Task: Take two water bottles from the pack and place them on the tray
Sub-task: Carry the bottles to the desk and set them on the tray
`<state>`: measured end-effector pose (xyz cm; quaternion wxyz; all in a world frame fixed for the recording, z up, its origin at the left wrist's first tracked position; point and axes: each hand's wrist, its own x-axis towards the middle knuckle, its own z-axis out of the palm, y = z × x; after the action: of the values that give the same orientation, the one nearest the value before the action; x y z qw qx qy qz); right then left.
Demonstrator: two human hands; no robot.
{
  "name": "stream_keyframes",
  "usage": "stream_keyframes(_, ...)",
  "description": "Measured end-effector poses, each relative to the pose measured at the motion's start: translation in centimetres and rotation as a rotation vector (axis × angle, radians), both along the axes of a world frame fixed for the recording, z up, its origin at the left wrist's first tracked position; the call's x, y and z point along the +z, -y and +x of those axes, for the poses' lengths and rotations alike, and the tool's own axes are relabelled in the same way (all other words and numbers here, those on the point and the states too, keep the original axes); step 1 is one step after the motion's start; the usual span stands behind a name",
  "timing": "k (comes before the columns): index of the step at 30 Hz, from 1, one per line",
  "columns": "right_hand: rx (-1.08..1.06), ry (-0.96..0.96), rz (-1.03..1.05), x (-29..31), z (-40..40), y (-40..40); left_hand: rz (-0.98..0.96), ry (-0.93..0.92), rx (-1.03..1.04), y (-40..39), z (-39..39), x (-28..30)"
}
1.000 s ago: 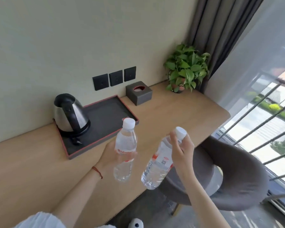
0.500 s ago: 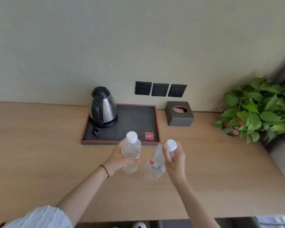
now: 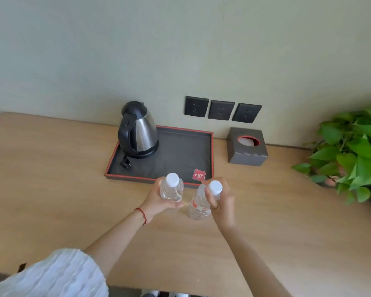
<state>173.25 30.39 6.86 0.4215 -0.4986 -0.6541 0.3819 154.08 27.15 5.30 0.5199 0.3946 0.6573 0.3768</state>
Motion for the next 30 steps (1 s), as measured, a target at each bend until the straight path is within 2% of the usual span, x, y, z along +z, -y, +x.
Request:
stream_keyframes(7,0.024,0.106,0.094,0.2,-0.2,-0.1,0.065,-0.027,-0.063,-0.6,-0.5,-0.4)
stream_keyframes(11,0.033,0.324,0.172,1.5,0.5,-0.3,0.081,-0.013,-0.177,-0.4,-1.1,0.9)
stream_keyframes(13,-0.024,0.568,0.216,2.5,0.7,-0.4,0.156,-0.126,-0.168,-0.5,-1.5,2.7)
stream_keyframes(15,-0.085,0.837,0.226,3.4,0.4,-0.7,0.243,-0.317,-0.161,-0.9,-1.3,4.8)
stream_keyframes(18,-0.031,1.037,0.190,4.5,-0.4,-1.1,0.316,-0.808,-0.250,-1.9,-0.1,6.9)
stream_keyframes(19,-0.012,1.045,0.179,4.8,-0.5,-1.5,0.320,-0.933,-0.277,-2.3,0.3,7.0)
stream_keyframes(21,0.044,1.015,0.106,5.6,-0.7,-2.4,0.323,-1.047,-0.295,-2.9,0.9,6.8)
stream_keyframes(25,0.087,0.918,0.050,7.8,-0.3,-5.2,0.329,-1.061,-0.286,-3.2,0.7,6.1)
stream_keyframes(30,0.182,0.783,0.215,11.8,-0.6,-11.2,0.354,-1.044,-0.305,-3.1,0.5,5.9)
